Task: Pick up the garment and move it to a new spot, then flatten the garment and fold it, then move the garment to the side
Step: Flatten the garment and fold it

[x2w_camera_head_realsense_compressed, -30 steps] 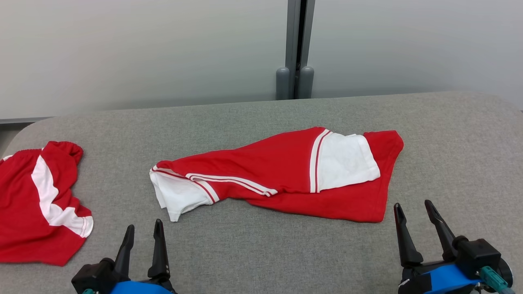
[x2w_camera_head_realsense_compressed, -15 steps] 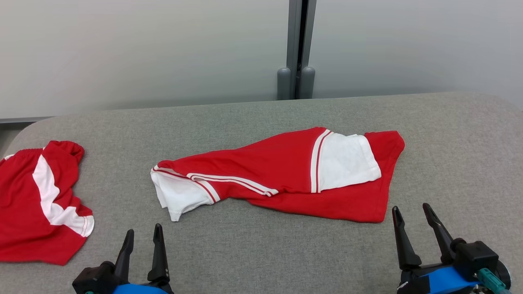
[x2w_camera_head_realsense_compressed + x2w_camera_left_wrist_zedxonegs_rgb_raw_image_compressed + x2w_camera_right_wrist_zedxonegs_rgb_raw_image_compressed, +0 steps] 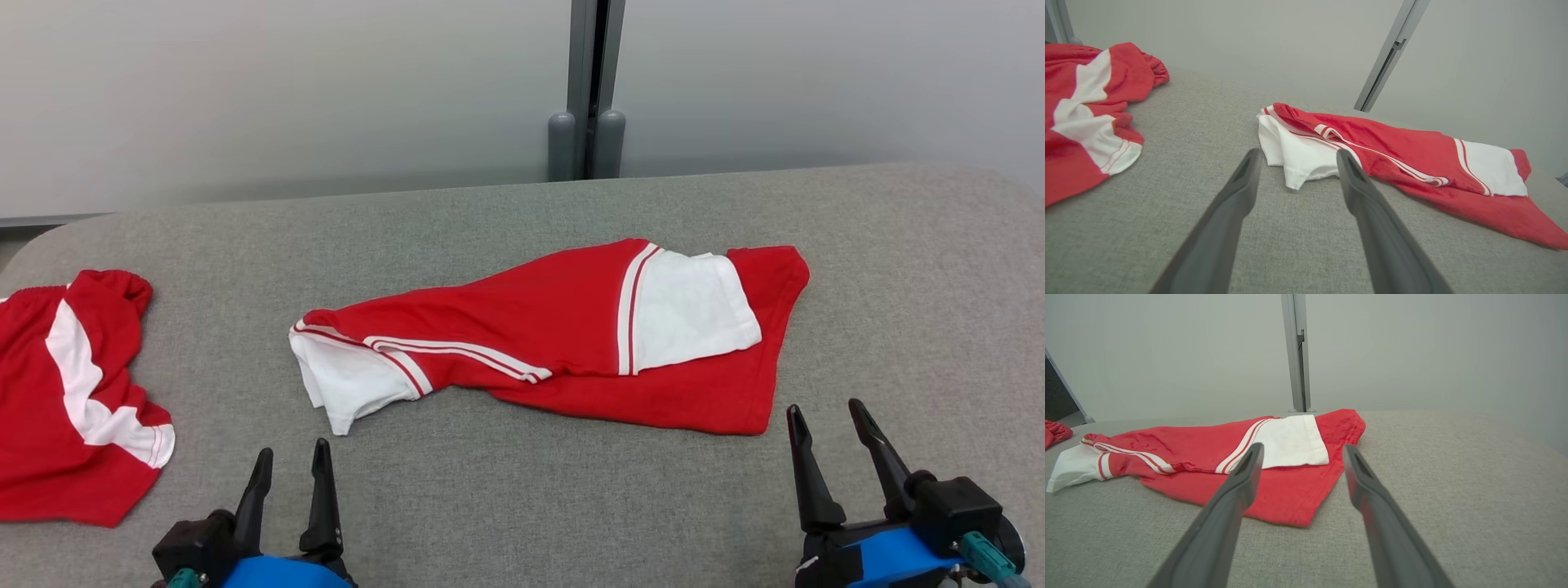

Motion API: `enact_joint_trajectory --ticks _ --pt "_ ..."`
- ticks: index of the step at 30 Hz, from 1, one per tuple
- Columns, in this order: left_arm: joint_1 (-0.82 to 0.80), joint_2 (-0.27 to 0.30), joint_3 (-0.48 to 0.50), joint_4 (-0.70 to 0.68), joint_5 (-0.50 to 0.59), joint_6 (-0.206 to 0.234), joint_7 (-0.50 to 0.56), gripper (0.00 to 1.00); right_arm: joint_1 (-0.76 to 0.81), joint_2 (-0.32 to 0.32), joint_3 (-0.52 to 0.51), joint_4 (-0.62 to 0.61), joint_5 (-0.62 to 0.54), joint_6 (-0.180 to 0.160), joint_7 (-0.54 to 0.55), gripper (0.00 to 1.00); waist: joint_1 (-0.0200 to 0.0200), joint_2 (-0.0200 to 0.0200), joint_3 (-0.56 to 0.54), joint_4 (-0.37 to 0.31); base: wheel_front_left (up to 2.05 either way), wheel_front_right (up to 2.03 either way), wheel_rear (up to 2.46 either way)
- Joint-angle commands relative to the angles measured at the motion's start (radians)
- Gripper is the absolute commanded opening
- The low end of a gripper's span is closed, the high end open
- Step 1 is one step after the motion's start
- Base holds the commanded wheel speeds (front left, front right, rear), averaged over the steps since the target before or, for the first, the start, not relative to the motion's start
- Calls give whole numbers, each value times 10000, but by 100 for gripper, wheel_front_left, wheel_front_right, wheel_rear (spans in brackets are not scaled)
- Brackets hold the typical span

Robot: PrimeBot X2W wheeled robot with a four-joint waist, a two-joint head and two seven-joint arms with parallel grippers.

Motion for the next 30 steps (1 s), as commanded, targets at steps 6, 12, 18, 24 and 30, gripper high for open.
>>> enact_joint_trajectory --ticks 6,12,18,24,30 --pt "-1014 333 -339 604 325 -111 539 100 -322 -20 9 -148 -56 1 -34 100 0 0 460 -81 0 0 0" --pt "-1936 577 -401 1484 303 -130 1330 100 -512 -22 50 -188 -66 1 -34 100 0 0 895 -272 0 0 0" --pt "-2822 782 -450 2361 206 -175 2073 100 -756 -22 -7 -226 -20 1 -34 100 0 0 1431 -507 0 0 0" --pt "-3310 807 -538 2735 177 -193 2245 26 -938 -22 -152 -249 101 1 -34 100 0 0 1749 -602 0 0 0" --pt "-3268 834 -696 2232 308 -259 1738 0 -988 -20 -818 -167 -118 1 -33 100 0 0 1741 -364 0 0 0"
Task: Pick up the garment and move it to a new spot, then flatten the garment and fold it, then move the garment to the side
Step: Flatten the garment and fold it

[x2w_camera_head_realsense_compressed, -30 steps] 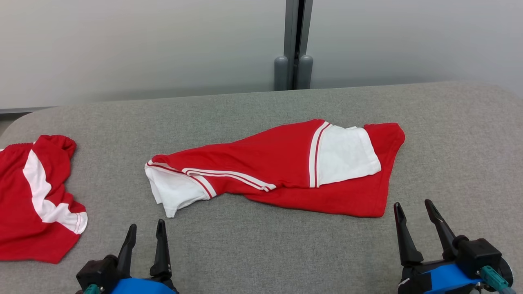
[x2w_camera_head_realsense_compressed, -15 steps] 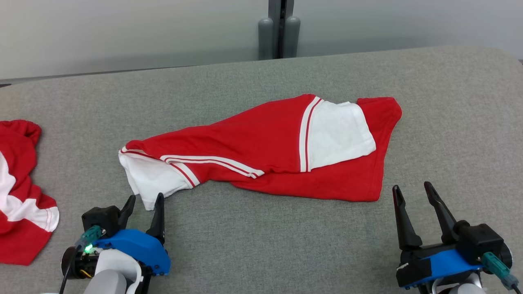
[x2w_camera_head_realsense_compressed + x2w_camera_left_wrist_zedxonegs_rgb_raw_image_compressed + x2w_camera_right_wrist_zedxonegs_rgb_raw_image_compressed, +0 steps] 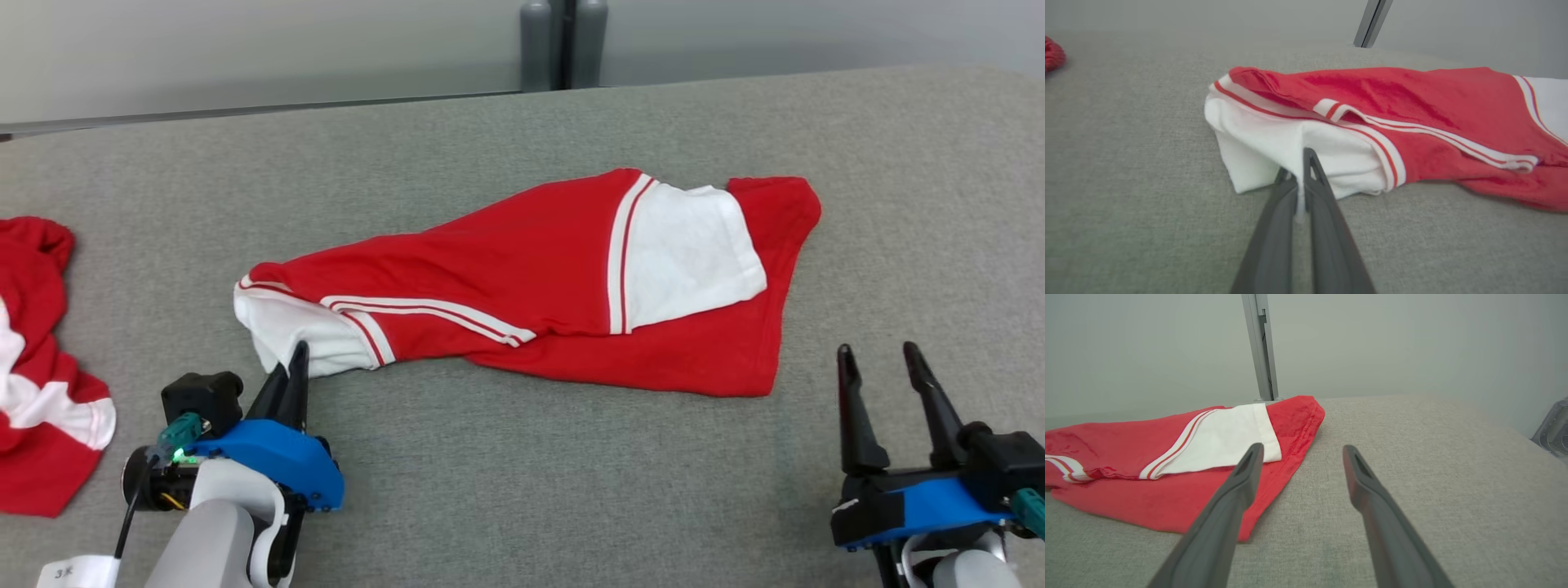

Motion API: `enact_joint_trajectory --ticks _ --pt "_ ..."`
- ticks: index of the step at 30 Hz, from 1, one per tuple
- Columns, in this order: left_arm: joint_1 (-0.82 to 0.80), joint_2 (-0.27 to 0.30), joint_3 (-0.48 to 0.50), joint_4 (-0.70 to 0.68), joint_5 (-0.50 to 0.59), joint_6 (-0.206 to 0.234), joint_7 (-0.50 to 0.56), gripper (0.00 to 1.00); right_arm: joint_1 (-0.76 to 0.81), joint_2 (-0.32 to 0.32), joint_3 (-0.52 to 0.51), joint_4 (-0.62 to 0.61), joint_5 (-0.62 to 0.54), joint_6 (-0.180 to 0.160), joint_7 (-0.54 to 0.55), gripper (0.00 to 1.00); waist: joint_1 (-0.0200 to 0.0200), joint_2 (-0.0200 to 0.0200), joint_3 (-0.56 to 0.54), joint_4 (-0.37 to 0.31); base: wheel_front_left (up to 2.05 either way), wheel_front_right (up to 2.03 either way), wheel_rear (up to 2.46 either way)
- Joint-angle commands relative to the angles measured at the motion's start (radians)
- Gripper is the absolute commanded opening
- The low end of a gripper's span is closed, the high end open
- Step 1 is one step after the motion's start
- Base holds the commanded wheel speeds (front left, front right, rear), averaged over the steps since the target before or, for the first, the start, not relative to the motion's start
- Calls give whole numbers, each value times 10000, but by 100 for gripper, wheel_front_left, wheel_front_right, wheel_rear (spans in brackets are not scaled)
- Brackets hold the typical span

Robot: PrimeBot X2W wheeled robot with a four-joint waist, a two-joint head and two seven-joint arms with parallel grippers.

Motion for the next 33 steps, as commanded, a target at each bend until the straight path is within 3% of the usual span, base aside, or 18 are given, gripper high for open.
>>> enact_joint_trajectory --ticks 1,8,18,22,28,29,30,31,33 --pt "48 59 37 -123 19 28 -101 0 -66 -18 -67 15 -74 1 -33 100 -2 0 -13 64 0 0 0" --pt "1118 134 57 -1841 47 406 -335 0 64 -18 -715 161 -335 1 -33 100 -2 0 -348 555 0 0 0" --pt "3673 457 -67 -4632 39 1214 742 0 85 -20 -833 269 -345 1 -33 100 -2 0 -587 1040 0 0 0" --pt "4238 519 -216 -4897 -4 1361 1175 0 31 -20 -778 303 -343 1 -32 100 -2 0 -535 1066 0 0 0" --pt "4231 351 -414 -4474 -194 1235 1318 0 -67 -20 -803 412 -398 1 -32 100 -2 0 -468 996 0 0 0" --pt "4118 323 -417 -4439 -185 1223 1223 27 -83 -20 -807 433 -411 1 -32 100 -2 0 -465 988 0 0 0" --pt "4013 320 -425 -4374 -138 1208 1122 76 -104 -20 -809 454 -424 1 -32 100 -2 0 -468 977 0 0 0" --pt "3905 325 -406 -4316 -79 1201 977 100 -128 -20 -807 485 -436 1 -32 100 -2 0 -475 967 0 0 0" --pt "3699 277 -389 -4282 -12 1212 712 100 -180 -20 -807 543 -489 1 -32 100 -2 0 -508 955 0 0 0"
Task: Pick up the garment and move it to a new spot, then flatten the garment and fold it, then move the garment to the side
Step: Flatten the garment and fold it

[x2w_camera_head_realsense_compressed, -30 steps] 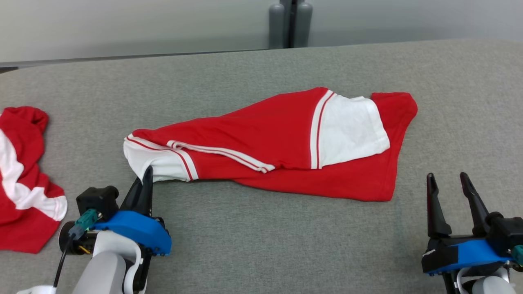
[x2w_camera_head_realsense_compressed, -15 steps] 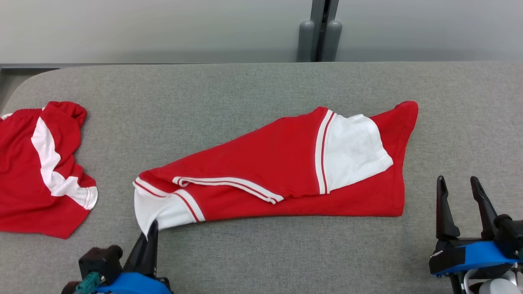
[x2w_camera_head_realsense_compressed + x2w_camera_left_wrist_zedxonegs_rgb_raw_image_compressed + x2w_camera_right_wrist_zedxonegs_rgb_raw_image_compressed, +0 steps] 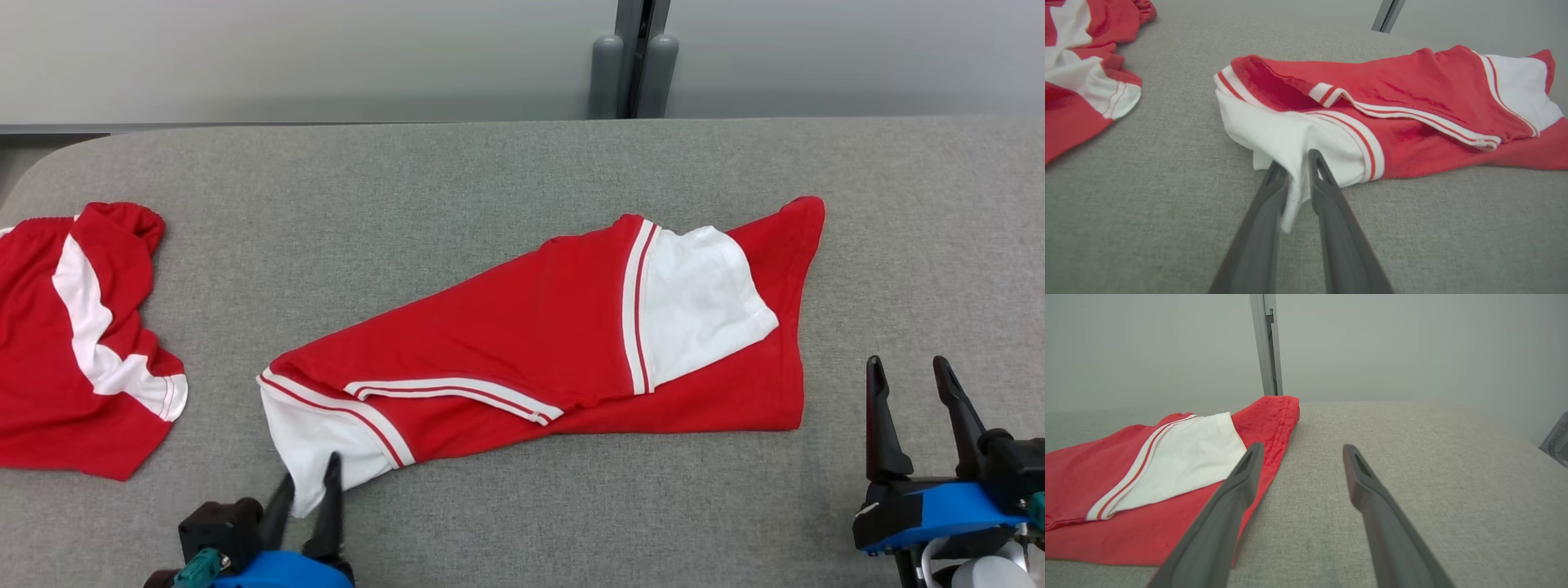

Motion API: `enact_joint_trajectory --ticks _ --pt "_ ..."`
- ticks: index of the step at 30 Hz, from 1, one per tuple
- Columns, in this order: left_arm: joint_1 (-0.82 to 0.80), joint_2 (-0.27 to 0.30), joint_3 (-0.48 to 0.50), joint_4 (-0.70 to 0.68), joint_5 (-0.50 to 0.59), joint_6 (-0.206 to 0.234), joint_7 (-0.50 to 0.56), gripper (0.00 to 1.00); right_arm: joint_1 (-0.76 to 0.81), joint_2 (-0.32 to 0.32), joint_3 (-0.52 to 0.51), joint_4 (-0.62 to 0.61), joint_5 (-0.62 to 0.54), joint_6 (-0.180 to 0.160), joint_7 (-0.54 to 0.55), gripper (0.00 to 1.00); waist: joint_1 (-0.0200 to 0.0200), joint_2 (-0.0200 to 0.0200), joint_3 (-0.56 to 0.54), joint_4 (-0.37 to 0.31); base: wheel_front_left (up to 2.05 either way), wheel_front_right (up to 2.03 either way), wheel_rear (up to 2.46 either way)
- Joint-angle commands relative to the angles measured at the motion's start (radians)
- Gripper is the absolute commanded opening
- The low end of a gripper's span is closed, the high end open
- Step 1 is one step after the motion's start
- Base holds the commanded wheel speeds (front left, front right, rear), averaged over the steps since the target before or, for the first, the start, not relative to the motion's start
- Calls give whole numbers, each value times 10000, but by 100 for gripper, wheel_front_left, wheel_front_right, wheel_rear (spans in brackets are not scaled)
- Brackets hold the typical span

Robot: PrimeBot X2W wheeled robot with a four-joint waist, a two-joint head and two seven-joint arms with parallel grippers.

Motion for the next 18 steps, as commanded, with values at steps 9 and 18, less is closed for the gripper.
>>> enact_joint_trajectory --ticks 9,18 --pt "-843 -175 -2 -404 343 132 -837 100 -776 -20 223 1185 -526 1 225 100 0 -1 -100 27 0 0 0" --pt "-1100 -463 -426 -510 424 67 -979 100 -2704 -20 109 2905 -1423 1 2590 100 0 -1 205 441 0 0 0"
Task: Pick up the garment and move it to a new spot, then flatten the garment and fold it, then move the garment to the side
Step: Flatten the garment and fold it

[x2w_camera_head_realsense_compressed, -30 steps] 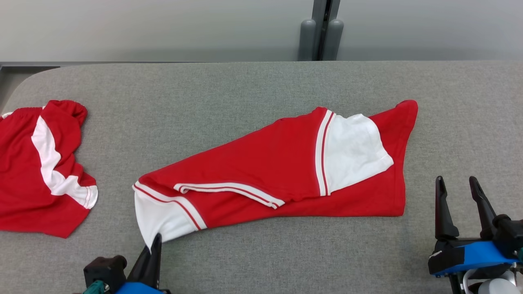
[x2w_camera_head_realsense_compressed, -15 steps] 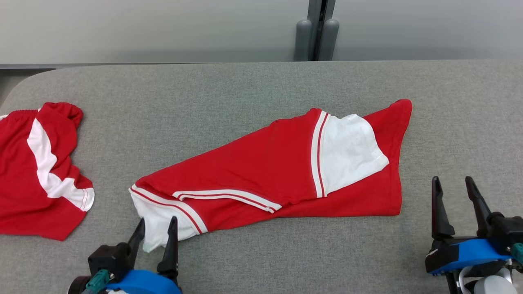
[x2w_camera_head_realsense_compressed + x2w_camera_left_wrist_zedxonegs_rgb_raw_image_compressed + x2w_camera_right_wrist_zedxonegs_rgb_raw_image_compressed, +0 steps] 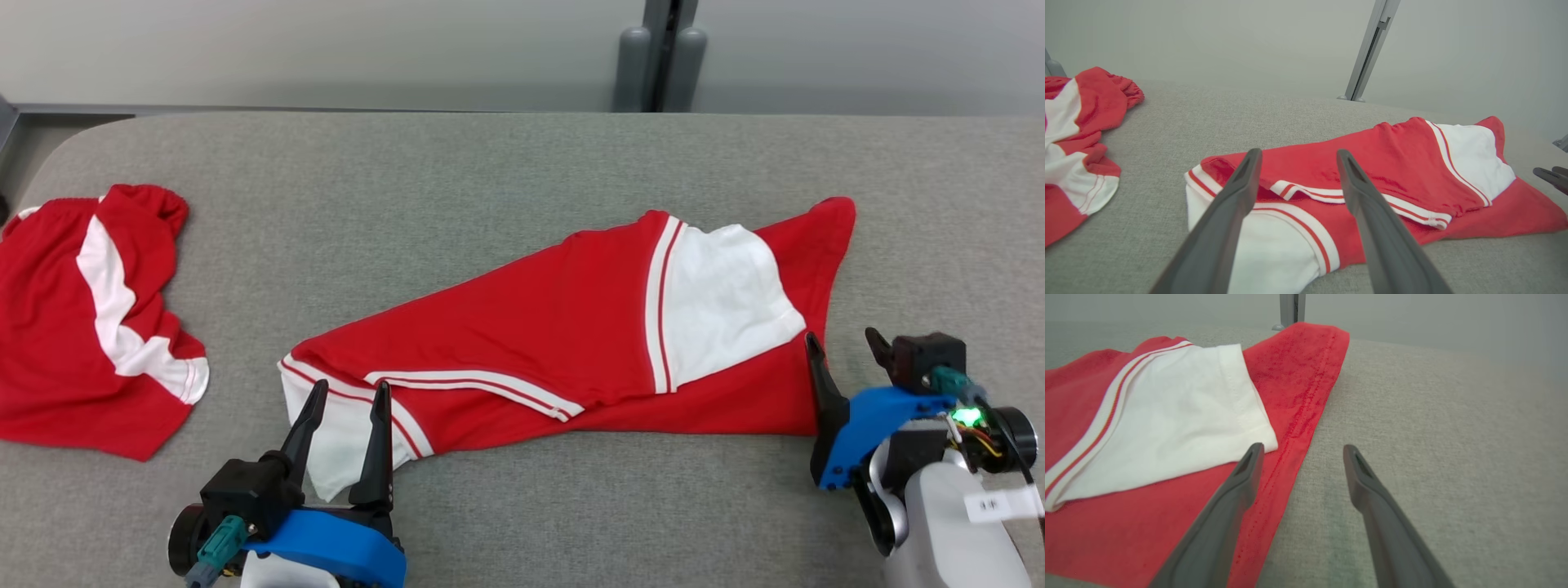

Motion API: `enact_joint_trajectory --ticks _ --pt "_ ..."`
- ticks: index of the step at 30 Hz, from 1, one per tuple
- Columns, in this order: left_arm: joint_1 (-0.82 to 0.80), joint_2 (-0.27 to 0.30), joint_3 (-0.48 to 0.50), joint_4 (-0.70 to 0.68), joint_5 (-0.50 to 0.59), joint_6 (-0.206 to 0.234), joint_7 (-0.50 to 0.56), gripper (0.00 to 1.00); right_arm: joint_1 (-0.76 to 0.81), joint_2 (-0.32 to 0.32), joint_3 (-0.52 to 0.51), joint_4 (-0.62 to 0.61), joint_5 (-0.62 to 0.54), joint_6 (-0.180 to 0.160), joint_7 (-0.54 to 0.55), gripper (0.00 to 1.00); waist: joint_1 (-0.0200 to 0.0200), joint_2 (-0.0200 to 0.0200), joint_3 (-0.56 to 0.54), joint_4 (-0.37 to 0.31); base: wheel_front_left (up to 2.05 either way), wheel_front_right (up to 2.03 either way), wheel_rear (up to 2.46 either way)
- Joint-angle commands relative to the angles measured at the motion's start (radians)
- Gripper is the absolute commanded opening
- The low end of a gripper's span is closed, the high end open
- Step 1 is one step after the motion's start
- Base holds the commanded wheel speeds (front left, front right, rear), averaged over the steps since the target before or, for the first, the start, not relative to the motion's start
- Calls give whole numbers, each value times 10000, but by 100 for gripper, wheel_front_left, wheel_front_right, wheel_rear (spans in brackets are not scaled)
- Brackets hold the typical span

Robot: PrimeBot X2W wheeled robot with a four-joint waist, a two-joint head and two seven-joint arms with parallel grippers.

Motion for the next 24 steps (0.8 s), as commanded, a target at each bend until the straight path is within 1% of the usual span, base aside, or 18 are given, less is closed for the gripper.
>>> enact_joint_trajectory --ticks 1,6,7,10,12,13,14,15,16,24 --pt "-155 -32 -29 11 54 -4 -74 100 -310 -20 -52 207 -112 1 359 100 0 0 107 148 0 0 0" --pt "-258 -70 -78 119 46 -14 -223 100 -924 -20 -196 867 -378 1 1933 100 0 0 217 457 0 0 0" --pt "-258 -70 -78 119 46 -14 -223 100 -924 -20 -196 867 -378 1 1933 100 0 0 217 457 0 0 0" --pt "-273 -94 -103 196 25 -4 -312 100 -1106 -11 -207 1109 -367 2 2692 100 0 0 209 563 0 0 0" --pt "-300 -101 -120 251 10 -12 -335 100 -1174 2 -81 1245 -93 4 3117 100 0 0 186 614 0 0 0" --pt "-303 -103 -123 276 4 -10 -357 100 -1194 20 20 1259 -1 6 3246 92 0 0 168 631 0 0 0" --pt "-303 -103 -126 302 -2 -8 -379 100 -1211 32 116 1244 135 13 3332 44 0 0 150 640 0 0 0" --pt "-294 -100 -125 328 -7 -2 -396 100 -1225 32 224 1179 255 13 3352 24 0 0 131 642 0 0 0" --pt "-283 -92 -126 345 -10 8 -413 100 -1232 25 287 1066 311 12 3260 0 0 0 112 634 0 0 0" --pt "-47 -8 -187 378 -30 56 -405 100 -814 -18 718 -28 622 1 2112 0 0 0 -239 353 0 0 0"
